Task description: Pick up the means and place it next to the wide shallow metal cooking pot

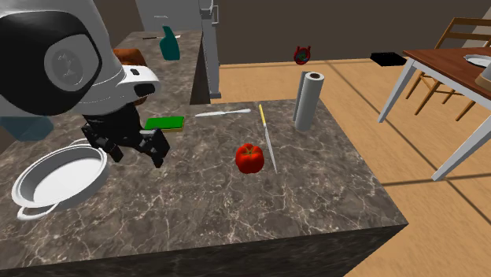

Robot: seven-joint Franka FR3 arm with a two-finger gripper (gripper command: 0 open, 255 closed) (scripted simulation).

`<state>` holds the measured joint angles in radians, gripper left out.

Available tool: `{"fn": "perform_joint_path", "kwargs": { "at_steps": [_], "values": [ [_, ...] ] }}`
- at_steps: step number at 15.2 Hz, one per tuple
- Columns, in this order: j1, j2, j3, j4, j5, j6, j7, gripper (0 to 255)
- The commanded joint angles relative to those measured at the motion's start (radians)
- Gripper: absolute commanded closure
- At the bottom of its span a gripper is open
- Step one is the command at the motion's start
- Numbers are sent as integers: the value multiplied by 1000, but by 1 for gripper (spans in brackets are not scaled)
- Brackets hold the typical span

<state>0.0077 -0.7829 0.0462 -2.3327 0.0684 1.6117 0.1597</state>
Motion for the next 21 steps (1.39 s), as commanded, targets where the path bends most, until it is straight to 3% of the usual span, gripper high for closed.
{"fn": "perform_joint_path", "kwargs": {
  "at_steps": [1,12,21],
  "values": [
    [0,0,0,0,0,0,0,0],
    [-41,274,-191,101,-106,155,-281,0],
    [-58,573,-321,305,-100,240,-509,0]
  ]
}}
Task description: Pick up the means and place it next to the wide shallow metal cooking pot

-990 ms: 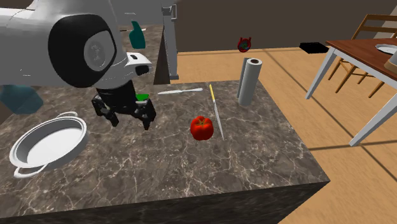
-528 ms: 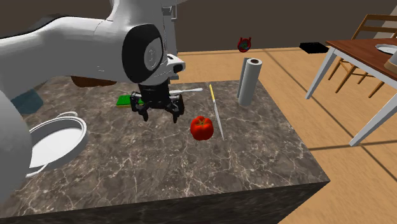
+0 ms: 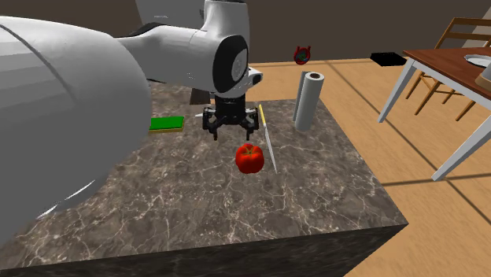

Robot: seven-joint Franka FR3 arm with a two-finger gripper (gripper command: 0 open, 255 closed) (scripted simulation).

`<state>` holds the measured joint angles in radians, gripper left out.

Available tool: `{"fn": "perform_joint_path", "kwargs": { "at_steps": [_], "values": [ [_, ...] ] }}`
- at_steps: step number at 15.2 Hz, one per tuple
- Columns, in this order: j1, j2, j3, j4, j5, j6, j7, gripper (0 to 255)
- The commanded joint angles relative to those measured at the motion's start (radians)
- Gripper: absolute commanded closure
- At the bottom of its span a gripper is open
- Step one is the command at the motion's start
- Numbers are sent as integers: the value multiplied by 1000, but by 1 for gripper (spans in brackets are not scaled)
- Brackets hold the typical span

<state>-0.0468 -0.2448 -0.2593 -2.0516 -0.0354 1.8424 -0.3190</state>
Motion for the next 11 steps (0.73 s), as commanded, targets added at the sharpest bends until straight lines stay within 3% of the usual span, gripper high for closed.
{"fn": "perform_joint_path", "kwargs": {
  "at_steps": [1,11],
  "values": [
    [-7,71,-27,54,10,14,-56,0],
    [-81,475,-96,444,130,-3,-303,0]
  ]
}}
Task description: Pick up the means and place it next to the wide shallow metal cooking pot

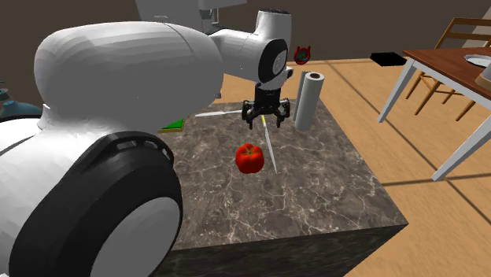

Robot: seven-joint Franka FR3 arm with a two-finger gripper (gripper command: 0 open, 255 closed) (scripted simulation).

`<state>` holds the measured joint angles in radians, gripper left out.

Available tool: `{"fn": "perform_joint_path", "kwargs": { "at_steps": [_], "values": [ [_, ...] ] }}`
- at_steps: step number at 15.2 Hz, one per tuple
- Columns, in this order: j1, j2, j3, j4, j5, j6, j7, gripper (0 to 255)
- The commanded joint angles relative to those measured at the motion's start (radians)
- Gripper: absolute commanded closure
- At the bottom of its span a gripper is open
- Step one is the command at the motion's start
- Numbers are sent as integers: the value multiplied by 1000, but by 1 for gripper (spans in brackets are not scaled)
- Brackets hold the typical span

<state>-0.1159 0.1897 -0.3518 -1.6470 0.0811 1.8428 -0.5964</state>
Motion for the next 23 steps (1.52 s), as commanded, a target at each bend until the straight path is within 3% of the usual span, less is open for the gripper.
{"fn": "perform_joint_path", "kwargs": {
  "at_steps": [1,8,16,17,23],
  "values": [
    [-15,48,-3,49,15,-5,-29,0],
    [-14,63,1,-33,23,91,-35,0],
    [-14,63,1,-33,23,91,-35,0],
    [-14,63,1,-33,23,91,-35,255],
    [-14,63,1,-33,23,91,-35,255]
  ]
}}
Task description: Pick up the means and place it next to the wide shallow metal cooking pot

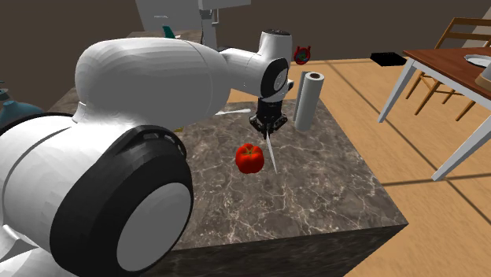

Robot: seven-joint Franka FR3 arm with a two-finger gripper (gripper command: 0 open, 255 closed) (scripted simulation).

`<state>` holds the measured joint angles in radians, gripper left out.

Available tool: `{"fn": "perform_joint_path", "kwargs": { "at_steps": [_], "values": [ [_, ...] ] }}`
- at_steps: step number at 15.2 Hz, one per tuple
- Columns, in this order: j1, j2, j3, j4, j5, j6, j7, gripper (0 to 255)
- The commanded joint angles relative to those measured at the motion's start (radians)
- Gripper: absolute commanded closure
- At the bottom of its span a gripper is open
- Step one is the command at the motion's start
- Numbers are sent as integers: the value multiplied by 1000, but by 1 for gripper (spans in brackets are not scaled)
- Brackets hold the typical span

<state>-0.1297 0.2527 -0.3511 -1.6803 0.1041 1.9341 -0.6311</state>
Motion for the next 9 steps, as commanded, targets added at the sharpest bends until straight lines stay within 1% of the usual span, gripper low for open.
{"fn": "perform_joint_path", "kwargs": {
  "at_steps": [1,3,9],
  "values": [
    [0,0,0,0,0,0,0,255],
    [0,0,0,0,0,0,0,255],
    [-1,-11,-2,66,-6,-76,5,255]
  ]
}}
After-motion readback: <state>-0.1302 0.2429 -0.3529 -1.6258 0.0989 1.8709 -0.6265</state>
